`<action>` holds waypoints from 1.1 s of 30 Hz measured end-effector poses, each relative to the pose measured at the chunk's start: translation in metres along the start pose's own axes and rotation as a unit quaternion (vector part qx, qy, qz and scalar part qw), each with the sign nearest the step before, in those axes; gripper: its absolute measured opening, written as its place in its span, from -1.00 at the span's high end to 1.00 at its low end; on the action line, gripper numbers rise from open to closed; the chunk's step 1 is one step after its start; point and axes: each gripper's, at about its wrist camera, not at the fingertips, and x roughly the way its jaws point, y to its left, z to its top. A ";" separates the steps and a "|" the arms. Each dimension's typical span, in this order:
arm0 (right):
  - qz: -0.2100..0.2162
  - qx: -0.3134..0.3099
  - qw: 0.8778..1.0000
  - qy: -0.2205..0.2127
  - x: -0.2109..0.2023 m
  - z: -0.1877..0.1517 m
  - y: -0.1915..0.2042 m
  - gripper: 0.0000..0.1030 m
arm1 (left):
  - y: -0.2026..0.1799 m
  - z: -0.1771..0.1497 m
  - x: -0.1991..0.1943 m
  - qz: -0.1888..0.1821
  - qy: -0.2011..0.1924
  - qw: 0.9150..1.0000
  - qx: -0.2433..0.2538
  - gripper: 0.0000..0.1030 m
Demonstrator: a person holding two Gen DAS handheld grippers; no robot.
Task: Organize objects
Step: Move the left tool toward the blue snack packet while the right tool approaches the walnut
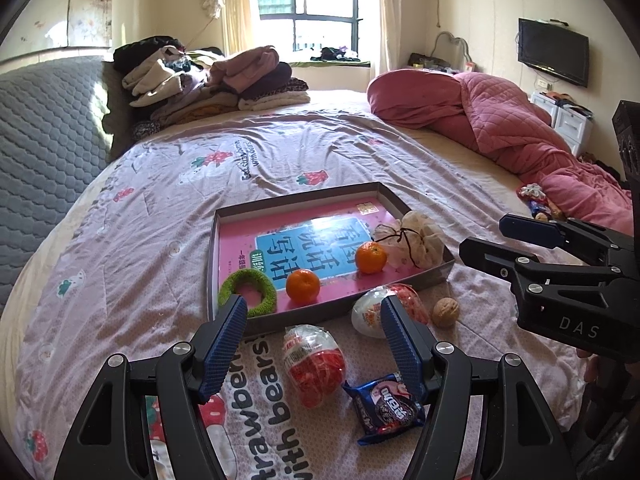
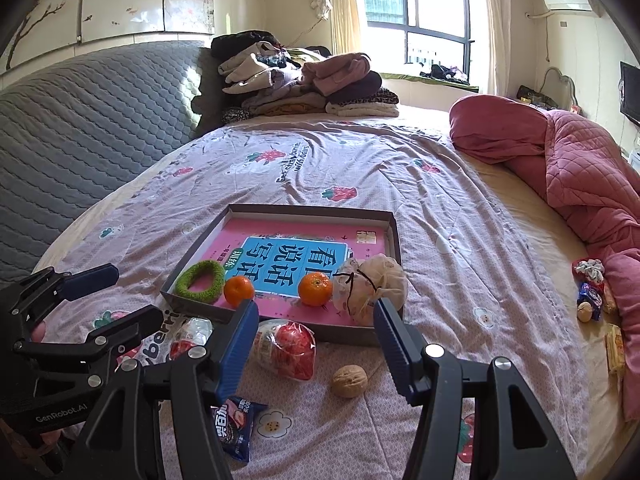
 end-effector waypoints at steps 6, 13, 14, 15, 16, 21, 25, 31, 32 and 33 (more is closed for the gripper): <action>-0.001 -0.001 1.000 -0.005 -0.006 -0.005 0.003 -0.15 | -0.004 -0.007 -0.010 0.009 -0.007 1.000 0.001 -0.37; -0.004 -0.004 1.000 -0.009 -0.012 -0.013 0.005 -0.16 | -0.001 -0.014 -0.020 0.018 -0.020 0.999 -0.021 -0.37; -0.004 -0.004 1.000 -0.010 -0.013 -0.014 0.005 -0.17 | -0.001 -0.015 -0.022 0.021 -0.023 0.999 -0.024 -0.37; -0.004 -0.004 1.000 -0.011 -0.014 -0.014 0.005 -0.19 | -0.001 -0.016 -0.023 0.024 -0.025 0.999 -0.026 -0.37; -0.003 -0.004 1.000 -0.012 -0.015 -0.015 0.006 -0.21 | 0.000 -0.017 -0.023 0.025 -0.027 0.999 -0.028 -0.37; 0.002 0.003 1.000 -0.013 -0.018 -0.021 0.005 -0.22 | -0.003 -0.024 -0.023 0.024 -0.026 0.999 -0.034 -0.37; 0.000 -0.001 1.000 -0.012 -0.019 -0.025 0.007 -0.23 | -0.008 -0.028 -0.022 0.023 -0.022 0.999 -0.033 -0.37; -0.003 -0.007 1.000 -0.009 -0.020 -0.032 0.011 -0.25 | -0.012 -0.035 -0.022 0.028 -0.023 0.999 -0.035 -0.37; -0.003 -0.009 1.000 -0.009 -0.020 -0.032 0.011 -0.29 | -0.012 -0.036 -0.022 0.028 -0.024 0.999 -0.035 -0.37; -0.005 -0.010 1.000 -0.009 -0.020 -0.033 0.012 -0.31 | -0.013 -0.037 -0.022 0.029 -0.024 0.999 -0.035 -0.37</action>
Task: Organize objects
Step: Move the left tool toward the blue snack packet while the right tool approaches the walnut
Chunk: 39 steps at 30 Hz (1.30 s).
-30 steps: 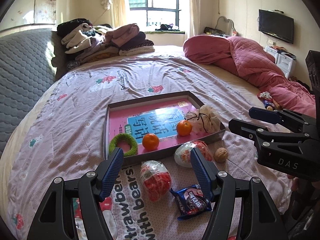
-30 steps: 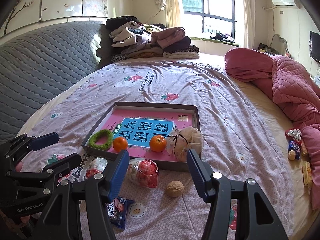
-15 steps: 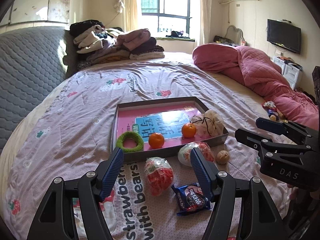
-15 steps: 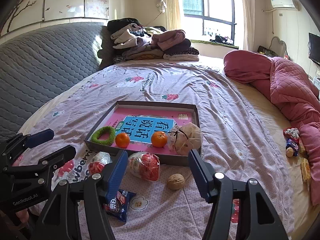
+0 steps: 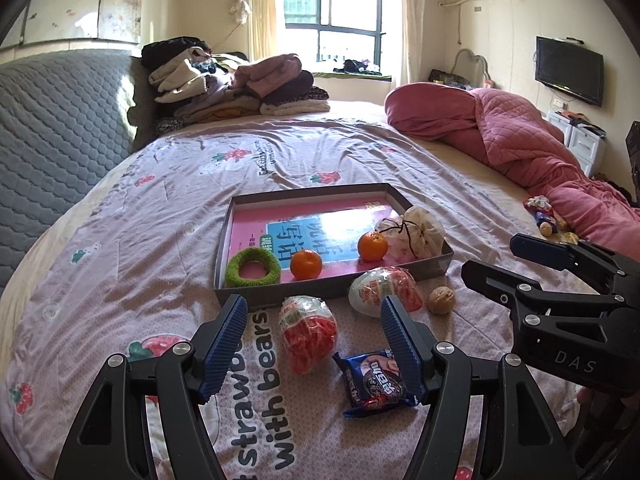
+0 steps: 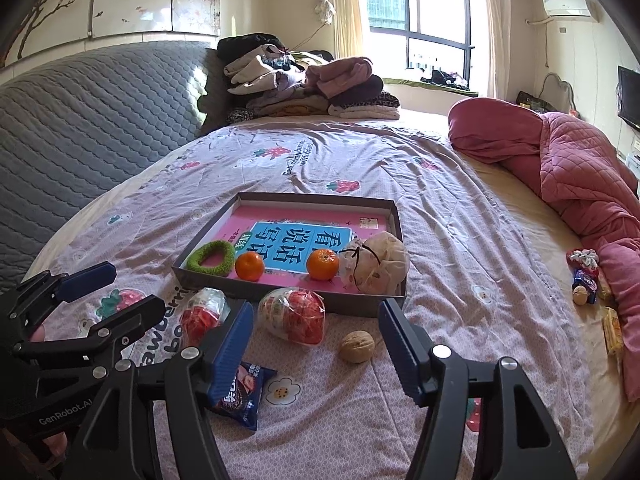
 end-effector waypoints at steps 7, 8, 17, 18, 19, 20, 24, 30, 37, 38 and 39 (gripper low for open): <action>0.004 0.001 1.000 -0.001 -0.003 -0.005 -0.001 -0.34 | -0.004 -0.009 -0.002 0.003 0.001 1.000 -0.009 -0.39; 0.004 0.002 1.000 -0.001 -0.003 -0.006 -0.002 -0.34 | -0.006 -0.009 -0.002 0.001 0.002 1.000 -0.009 -0.40; 0.006 0.010 1.000 0.004 -0.004 -0.016 -0.009 -0.34 | -0.013 -0.020 -0.001 -0.001 0.015 1.000 -0.003 -0.43; 0.006 0.010 1.000 0.005 -0.005 -0.017 -0.010 -0.34 | -0.013 -0.021 0.000 -0.001 0.016 1.000 -0.004 -0.43; 0.007 0.010 1.000 0.006 -0.004 -0.018 -0.011 -0.34 | -0.014 -0.022 0.000 -0.001 0.018 1.000 -0.004 -0.43; 0.007 0.011 1.000 0.006 -0.005 -0.019 -0.012 -0.34 | -0.014 -0.023 0.000 -0.001 0.019 1.000 -0.004 -0.43; 0.009 0.011 1.000 0.006 -0.005 -0.022 -0.013 -0.34 | -0.016 -0.026 0.000 -0.002 0.023 1.000 -0.004 -0.44; 0.010 0.010 1.000 0.010 -0.005 -0.027 -0.015 -0.34 | -0.019 -0.031 0.003 -0.003 0.031 1.000 -0.002 -0.45; 0.010 0.013 1.000 0.016 -0.003 -0.033 -0.018 -0.34 | -0.025 -0.039 0.008 -0.007 0.045 0.999 0.001 -0.45; 0.010 0.013 1.000 0.017 -0.003 -0.034 -0.019 -0.34 | -0.026 -0.040 0.009 -0.008 0.049 0.999 0.002 -0.45; 0.010 0.014 1.000 0.019 -0.002 -0.036 -0.019 -0.34 | -0.027 -0.042 0.010 -0.009 0.051 0.999 0.003 -0.45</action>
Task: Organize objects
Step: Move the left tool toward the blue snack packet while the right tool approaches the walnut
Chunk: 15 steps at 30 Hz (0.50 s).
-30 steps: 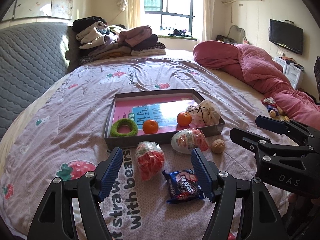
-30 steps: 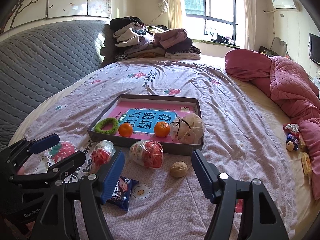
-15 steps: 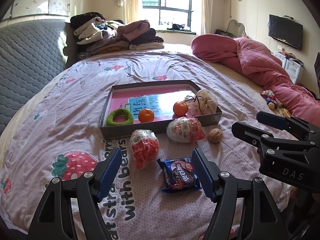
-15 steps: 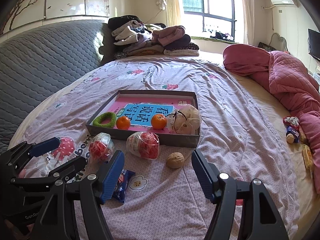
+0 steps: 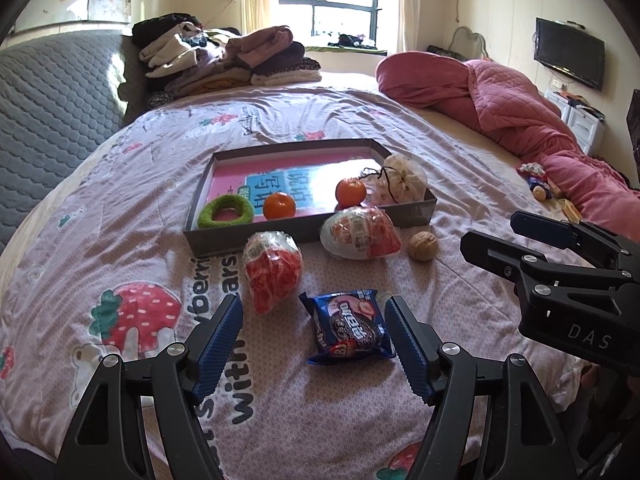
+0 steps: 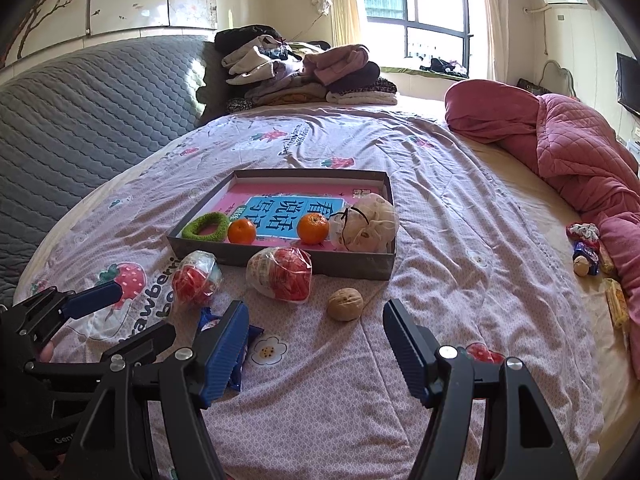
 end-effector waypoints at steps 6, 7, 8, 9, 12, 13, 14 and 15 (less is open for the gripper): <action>0.002 -0.003 1.000 0.015 0.007 -0.008 -0.002 -0.34 | -0.007 -0.010 0.009 -0.004 0.020 1.000 0.002 -0.45; 0.002 -0.004 1.000 0.016 0.008 -0.010 -0.002 -0.34 | -0.008 -0.011 0.010 -0.005 0.024 1.000 0.002 -0.45; 0.002 -0.004 1.000 0.019 0.009 -0.011 -0.003 -0.34 | -0.009 -0.012 0.012 -0.003 0.026 1.000 0.004 -0.45; 0.002 -0.004 1.000 0.021 0.010 -0.012 -0.004 -0.34 | -0.011 -0.013 0.013 -0.001 0.026 1.000 0.007 -0.45; 0.001 -0.005 1.000 0.026 0.014 -0.015 -0.006 -0.34 | -0.013 -0.016 0.017 -0.003 0.031 0.999 0.009 -0.45; 0.001 -0.005 1.000 0.027 0.015 -0.015 -0.007 -0.34 | -0.014 -0.016 0.018 -0.003 0.033 0.999 0.009 -0.45; 0.002 -0.005 1.000 0.028 0.016 -0.016 -0.008 -0.34 | -0.014 -0.017 0.020 -0.002 0.034 0.999 0.009 -0.45; 0.002 -0.004 1.000 0.029 0.017 -0.017 -0.009 -0.34 | -0.015 -0.018 0.021 -0.002 0.035 0.999 0.010 -0.45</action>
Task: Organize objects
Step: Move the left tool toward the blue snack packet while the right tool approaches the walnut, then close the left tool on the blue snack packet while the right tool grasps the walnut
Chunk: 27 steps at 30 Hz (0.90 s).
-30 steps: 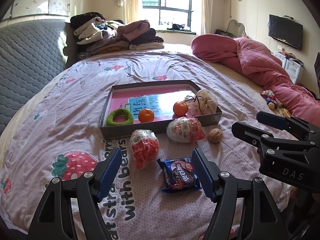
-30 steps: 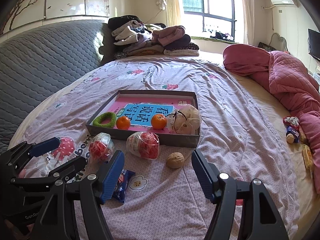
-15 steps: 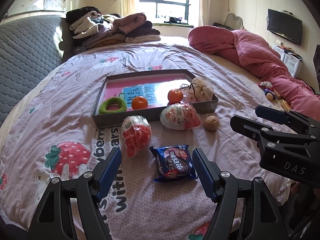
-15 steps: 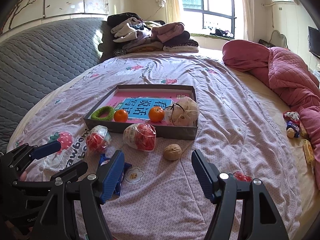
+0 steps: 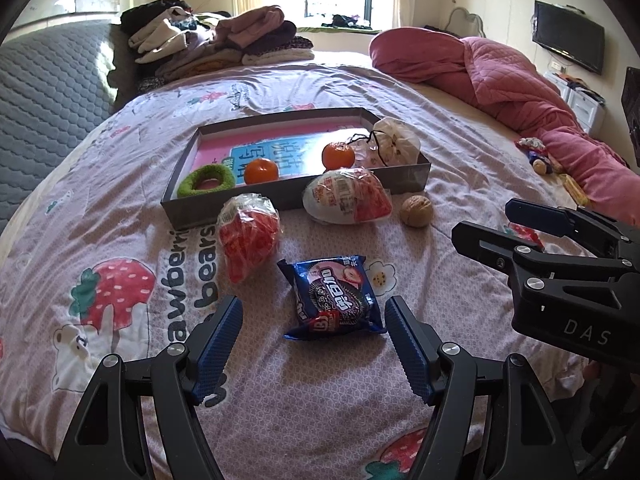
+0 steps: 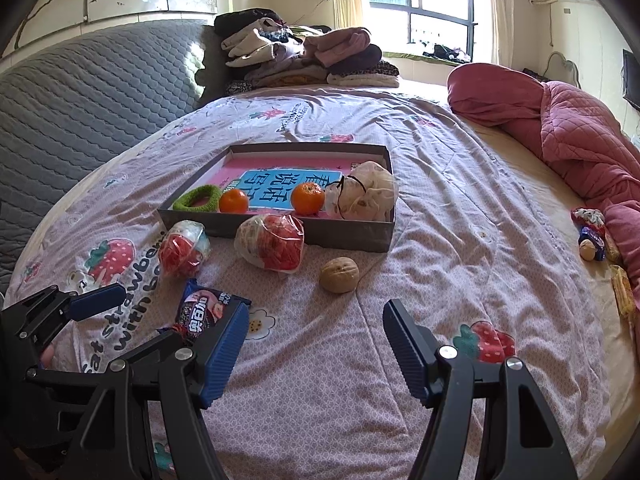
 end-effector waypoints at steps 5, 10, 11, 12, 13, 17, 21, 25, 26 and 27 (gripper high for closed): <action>0.001 0.004 1.000 0.006 0.008 -0.002 -0.004 -0.34 | -0.002 -0.001 0.007 0.002 0.007 1.000 -0.001 -0.45; -0.005 0.003 1.000 0.013 0.019 0.000 -0.007 -0.34 | -0.002 -0.001 0.014 0.002 0.007 1.000 -0.005 -0.45; -0.006 0.003 1.000 0.015 0.021 0.000 -0.008 -0.34 | -0.002 -0.001 0.016 0.001 0.007 1.000 -0.007 -0.45; -0.007 0.003 1.000 0.017 0.024 0.001 -0.008 -0.34 | -0.002 -0.001 0.018 0.000 0.008 1.000 -0.008 -0.45; -0.008 0.003 1.000 0.018 0.026 0.001 -0.009 -0.34 | -0.002 0.000 0.019 -0.001 0.009 1.000 -0.008 -0.45; -0.012 0.002 1.000 0.024 0.037 0.001 -0.012 -0.34 | -0.005 0.000 0.025 -0.002 0.011 1.000 -0.006 -0.45; -0.013 0.002 1.000 0.028 0.043 0.001 -0.014 -0.34 | -0.007 0.000 0.031 -0.002 0.016 1.000 -0.007 -0.45; -0.012 0.003 0.999 0.030 0.050 0.003 -0.016 -0.34 | -0.009 0.002 0.035 0.002 0.014 1.000 -0.006 -0.45; -0.012 0.002 0.999 0.030 0.052 0.004 -0.016 -0.34 | -0.009 0.002 0.035 0.005 0.013 1.000 -0.006 -0.45; -0.011 -0.001 0.999 0.032 0.054 0.004 -0.016 -0.34 | -0.008 0.003 0.036 0.007 0.013 1.000 -0.007 -0.45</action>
